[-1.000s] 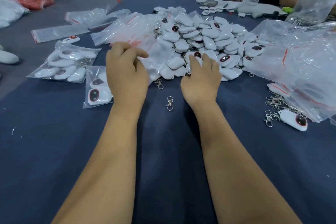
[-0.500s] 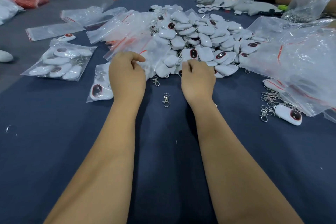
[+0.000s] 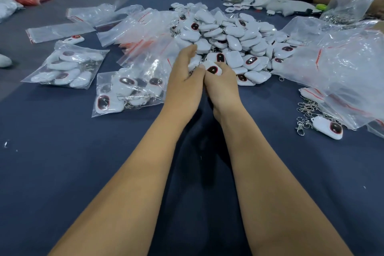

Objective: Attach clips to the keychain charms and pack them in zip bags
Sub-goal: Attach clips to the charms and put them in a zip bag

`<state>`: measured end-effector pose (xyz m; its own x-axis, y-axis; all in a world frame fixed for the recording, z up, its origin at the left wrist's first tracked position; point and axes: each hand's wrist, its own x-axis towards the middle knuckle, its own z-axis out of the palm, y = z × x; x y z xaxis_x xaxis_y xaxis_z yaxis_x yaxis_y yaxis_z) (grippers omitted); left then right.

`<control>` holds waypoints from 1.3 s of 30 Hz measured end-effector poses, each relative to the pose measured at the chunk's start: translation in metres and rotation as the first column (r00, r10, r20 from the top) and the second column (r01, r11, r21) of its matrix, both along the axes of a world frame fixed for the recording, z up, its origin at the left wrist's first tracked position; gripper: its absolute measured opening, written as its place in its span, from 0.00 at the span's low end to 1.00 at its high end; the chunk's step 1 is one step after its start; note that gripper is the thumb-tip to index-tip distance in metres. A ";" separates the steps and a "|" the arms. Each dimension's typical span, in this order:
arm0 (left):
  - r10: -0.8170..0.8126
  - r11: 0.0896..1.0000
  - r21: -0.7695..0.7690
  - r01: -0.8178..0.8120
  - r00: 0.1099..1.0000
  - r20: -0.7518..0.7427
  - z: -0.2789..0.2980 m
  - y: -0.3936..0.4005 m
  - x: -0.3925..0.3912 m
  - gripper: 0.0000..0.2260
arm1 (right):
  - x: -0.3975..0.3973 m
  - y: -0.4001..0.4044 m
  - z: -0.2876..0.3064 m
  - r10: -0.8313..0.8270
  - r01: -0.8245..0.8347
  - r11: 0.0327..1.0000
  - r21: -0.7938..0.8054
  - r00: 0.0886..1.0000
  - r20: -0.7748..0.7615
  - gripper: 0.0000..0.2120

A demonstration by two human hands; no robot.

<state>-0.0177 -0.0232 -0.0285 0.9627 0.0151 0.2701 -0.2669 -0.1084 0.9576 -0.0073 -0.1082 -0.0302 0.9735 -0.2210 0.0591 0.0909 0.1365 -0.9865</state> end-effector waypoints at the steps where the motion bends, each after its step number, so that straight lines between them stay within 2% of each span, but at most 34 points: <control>1: -0.032 0.998 -0.054 0.028 0.996 -0.084 -0.001 -0.001 0.001 0.17 | 0.000 0.000 -0.001 -0.020 0.020 1.000 -0.008 1.000 -0.004 0.03; 3: -0.041 0.990 -0.138 0.014 0.980 -0.194 -0.002 0.001 0.002 0.14 | 0.000 -0.001 -0.002 -0.022 0.022 0.999 -0.043 1.000 0.005 0.03; 9: -0.030 0.962 -0.274 -0.010 0.990 -0.139 -0.003 0.006 0.007 0.09 | 0.001 0.001 -0.002 0.066 -0.067 0.986 -0.153 0.998 -0.014 0.08; 11: -0.013 0.932 -0.358 -0.056 0.983 -0.185 -0.004 0.007 0.009 0.05 | 0.001 0.002 -0.002 0.084 -0.087 0.983 -0.159 0.996 -0.020 0.08; 15: -0.016 0.885 -0.454 -0.104 0.967 -0.252 -0.005 0.008 0.011 0.06 | 0.000 0.000 -0.001 0.105 -0.107 0.982 -0.159 0.994 -0.019 0.05; 18: -0.089 0.842 -0.536 -0.054 0.967 -0.238 -0.003 0.007 0.010 0.05 | -0.001 -0.002 0.000 0.132 -0.133 0.975 -0.176 0.991 -0.018 0.04; 21: -0.215 0.753 -0.658 0.014 0.950 -0.226 0.003 0.007 0.008 0.07 | -0.001 -0.001 0.000 0.162 -0.167 0.966 -0.198 0.986 -0.041 0.06; 28: -0.294 0.740 -0.670 0.065 0.927 -0.234 0.003 0.013 0.008 0.09 | -0.001 -0.003 0.001 0.164 -0.173 0.959 -0.224 0.985 -0.056 0.07; 32: -0.287 0.743 -0.667 0.062 0.929 -0.233 0.003 0.013 0.010 0.10 | 0.000 -0.002 -0.001 0.160 -0.168 0.957 -0.237 0.986 -0.051 0.02; 36: -0.264 0.748 -0.661 0.057 0.940 -0.218 0.000 0.013 0.011 0.12 | 0.000 0.006 -0.001 0.157 -0.163 0.939 -0.302 0.987 -0.046 0.05; 39: -0.260 0.745 -0.665 0.053 0.941 -0.216 -0.001 0.013 0.011 0.12 | 0.002 0.006 0.001 0.120 -0.129 0.970 -0.207 0.991 -0.058 0.08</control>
